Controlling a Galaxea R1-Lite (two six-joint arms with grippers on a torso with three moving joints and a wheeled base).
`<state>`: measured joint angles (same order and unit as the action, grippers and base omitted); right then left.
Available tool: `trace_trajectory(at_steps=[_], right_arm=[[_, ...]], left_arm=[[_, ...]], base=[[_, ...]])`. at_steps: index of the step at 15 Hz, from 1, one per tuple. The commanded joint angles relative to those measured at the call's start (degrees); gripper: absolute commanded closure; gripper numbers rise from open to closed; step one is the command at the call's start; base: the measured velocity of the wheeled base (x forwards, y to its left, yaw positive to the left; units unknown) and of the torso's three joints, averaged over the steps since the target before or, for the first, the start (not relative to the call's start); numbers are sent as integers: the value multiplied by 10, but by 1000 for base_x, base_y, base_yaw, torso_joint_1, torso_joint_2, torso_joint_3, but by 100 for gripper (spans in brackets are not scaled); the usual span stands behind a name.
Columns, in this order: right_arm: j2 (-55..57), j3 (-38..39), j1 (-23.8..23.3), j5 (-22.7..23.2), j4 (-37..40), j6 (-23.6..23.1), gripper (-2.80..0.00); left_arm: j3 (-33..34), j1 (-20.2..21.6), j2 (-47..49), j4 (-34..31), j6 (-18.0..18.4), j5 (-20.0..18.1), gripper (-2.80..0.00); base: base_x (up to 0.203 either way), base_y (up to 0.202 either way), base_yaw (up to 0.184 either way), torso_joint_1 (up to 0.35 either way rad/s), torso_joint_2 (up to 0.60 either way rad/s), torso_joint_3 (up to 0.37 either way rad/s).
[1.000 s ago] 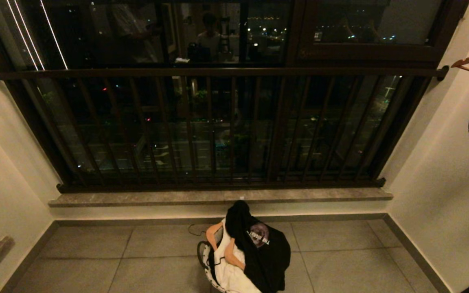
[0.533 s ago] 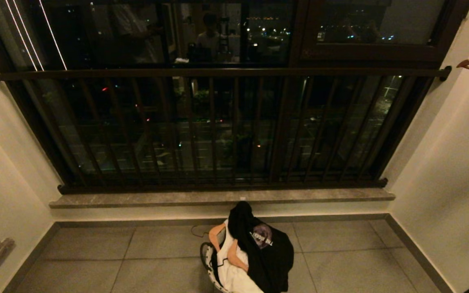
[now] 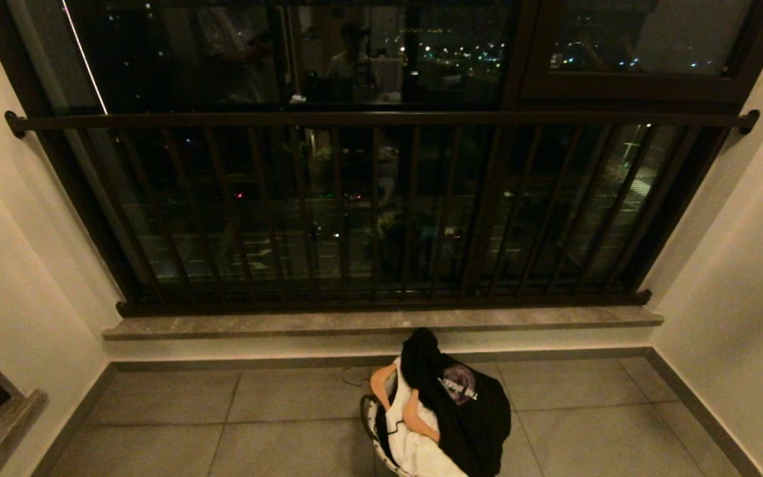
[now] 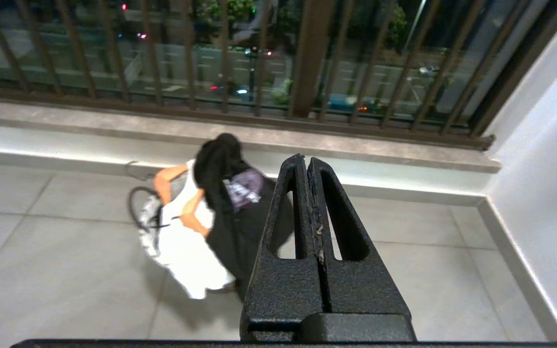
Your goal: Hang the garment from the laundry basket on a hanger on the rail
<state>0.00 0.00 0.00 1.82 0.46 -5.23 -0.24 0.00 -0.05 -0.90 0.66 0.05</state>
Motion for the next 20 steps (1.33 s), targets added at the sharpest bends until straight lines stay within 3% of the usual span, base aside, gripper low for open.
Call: trace_trajectory(at_steps=[1, 4, 10, 20], right_arm=[[1, 0, 0, 0, 0, -1, 0], [1, 0, 0, 1, 1, 1, 0], [1, 0, 0, 1, 1, -1, 0], [1, 0, 0, 1, 0, -5, 0]], left_arm=[[0, 0, 0, 0, 0, 0, 0], [0, 0, 0, 0, -3, 0, 0], [0, 0, 0, 0, -5, 0, 0], [1, 0, 0, 0, -6, 0, 0]], base=[[0, 196, -3, 2, 0, 3], [0, 157, -1, 1, -4, 3], [0, 0, 0, 0, 0, 0], [0, 0, 0, -162, 395, 226]])
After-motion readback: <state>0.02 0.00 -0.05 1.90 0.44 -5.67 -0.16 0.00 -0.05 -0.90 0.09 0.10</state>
